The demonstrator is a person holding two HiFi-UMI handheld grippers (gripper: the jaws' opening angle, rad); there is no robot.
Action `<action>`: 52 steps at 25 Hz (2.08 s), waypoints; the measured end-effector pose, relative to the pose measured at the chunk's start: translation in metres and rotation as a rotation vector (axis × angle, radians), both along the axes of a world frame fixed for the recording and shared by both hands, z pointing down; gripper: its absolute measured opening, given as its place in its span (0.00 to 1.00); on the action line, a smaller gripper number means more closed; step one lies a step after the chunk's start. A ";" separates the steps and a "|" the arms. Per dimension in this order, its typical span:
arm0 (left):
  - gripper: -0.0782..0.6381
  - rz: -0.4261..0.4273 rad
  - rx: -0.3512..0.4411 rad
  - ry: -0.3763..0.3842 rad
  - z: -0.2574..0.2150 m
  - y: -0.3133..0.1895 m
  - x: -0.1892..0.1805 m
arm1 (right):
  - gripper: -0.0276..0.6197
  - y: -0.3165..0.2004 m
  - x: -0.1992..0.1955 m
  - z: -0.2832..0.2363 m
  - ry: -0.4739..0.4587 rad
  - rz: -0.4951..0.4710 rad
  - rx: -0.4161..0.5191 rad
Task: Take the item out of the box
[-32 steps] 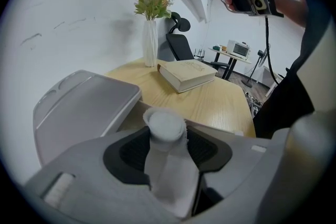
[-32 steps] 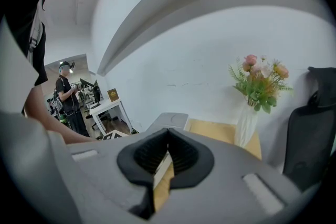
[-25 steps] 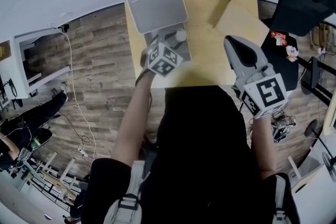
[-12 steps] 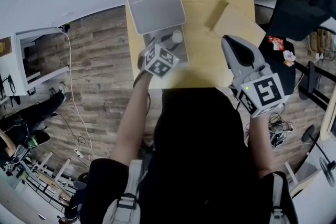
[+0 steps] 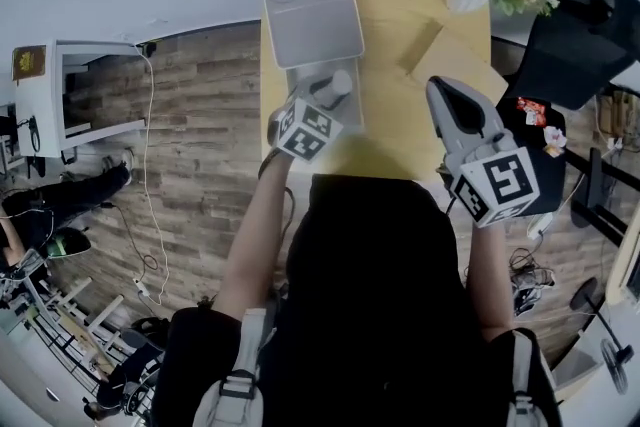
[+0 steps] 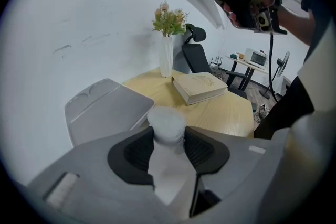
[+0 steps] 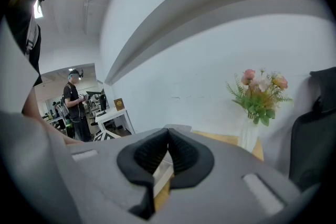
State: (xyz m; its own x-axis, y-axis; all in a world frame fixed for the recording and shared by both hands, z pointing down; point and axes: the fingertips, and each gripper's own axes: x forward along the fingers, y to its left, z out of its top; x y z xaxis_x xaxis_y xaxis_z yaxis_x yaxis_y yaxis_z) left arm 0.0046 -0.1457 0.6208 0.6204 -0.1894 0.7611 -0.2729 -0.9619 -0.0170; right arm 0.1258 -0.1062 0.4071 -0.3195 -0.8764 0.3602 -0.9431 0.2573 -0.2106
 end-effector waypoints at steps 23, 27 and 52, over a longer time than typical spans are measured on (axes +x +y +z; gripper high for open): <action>0.36 -0.284 0.258 0.126 -0.137 0.016 -0.042 | 0.05 -0.003 -0.045 -0.015 -0.018 -0.226 0.109; 0.36 -0.321 0.303 0.163 -0.165 0.014 -0.044 | 0.05 -0.008 -0.057 -0.029 -0.003 -0.267 0.139; 0.36 -0.386 0.518 0.391 -0.302 0.003 -0.035 | 0.05 -0.024 -0.059 -0.099 0.028 -0.297 0.284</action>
